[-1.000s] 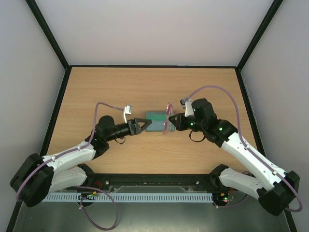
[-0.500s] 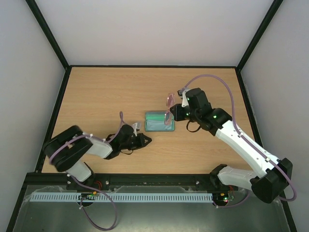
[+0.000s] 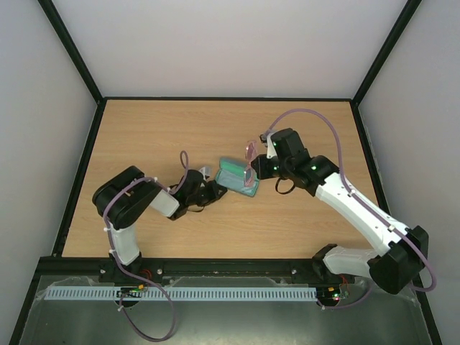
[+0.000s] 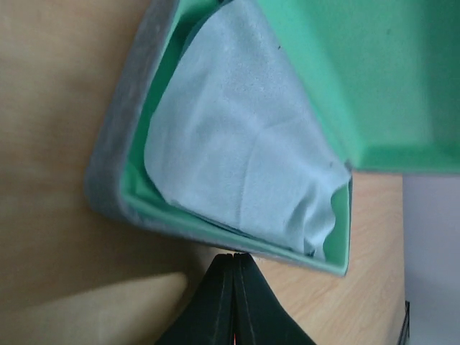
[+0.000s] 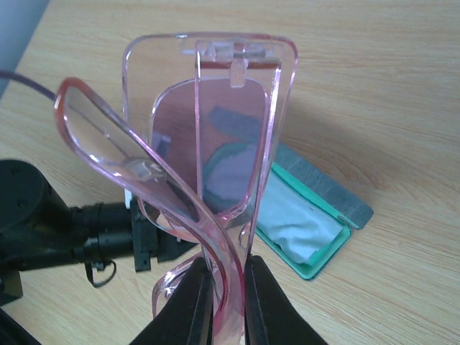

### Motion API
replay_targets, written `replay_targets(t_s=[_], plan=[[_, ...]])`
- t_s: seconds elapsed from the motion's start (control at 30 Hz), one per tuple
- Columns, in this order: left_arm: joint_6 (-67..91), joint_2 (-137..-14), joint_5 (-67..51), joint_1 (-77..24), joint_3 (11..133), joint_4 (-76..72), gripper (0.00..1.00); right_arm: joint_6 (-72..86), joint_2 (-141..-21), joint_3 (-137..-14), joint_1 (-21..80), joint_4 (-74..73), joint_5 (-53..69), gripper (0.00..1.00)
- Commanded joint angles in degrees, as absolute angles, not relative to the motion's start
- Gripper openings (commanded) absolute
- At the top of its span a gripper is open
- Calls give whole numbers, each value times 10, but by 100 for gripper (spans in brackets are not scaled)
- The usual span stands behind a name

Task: Organize the sunglasses
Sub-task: Adjust the sunglasses case at the center of the board, then place the sunglasses in the sunglasses case.

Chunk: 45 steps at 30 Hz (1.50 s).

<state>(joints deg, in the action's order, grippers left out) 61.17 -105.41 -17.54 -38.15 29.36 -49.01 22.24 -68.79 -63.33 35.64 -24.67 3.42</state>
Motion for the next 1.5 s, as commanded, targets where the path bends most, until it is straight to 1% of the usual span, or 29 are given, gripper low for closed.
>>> replay_targets(t_s=[0.0,0.27,0.53,0.87,1.2,1.47], plan=[[581,-1079,-173,-360,337,-477,2,206,-713,-655,355,-278,41,2],[547,-1117,-182,-326,408,-427,2,191,-788,-702,377,-306,13,1],[530,-1142,-192,-308,446,-411,2,184,-919,-799,421,-370,-62,1],[516,-1166,-206,-297,497,-400,2,196,-1022,-877,426,-412,-119,1],[514,-1106,-199,-294,448,-401,3,220,-1118,-948,427,-454,-164,1],[514,-1073,-201,-294,416,-413,3,233,-1155,-959,427,-471,-190,2]])
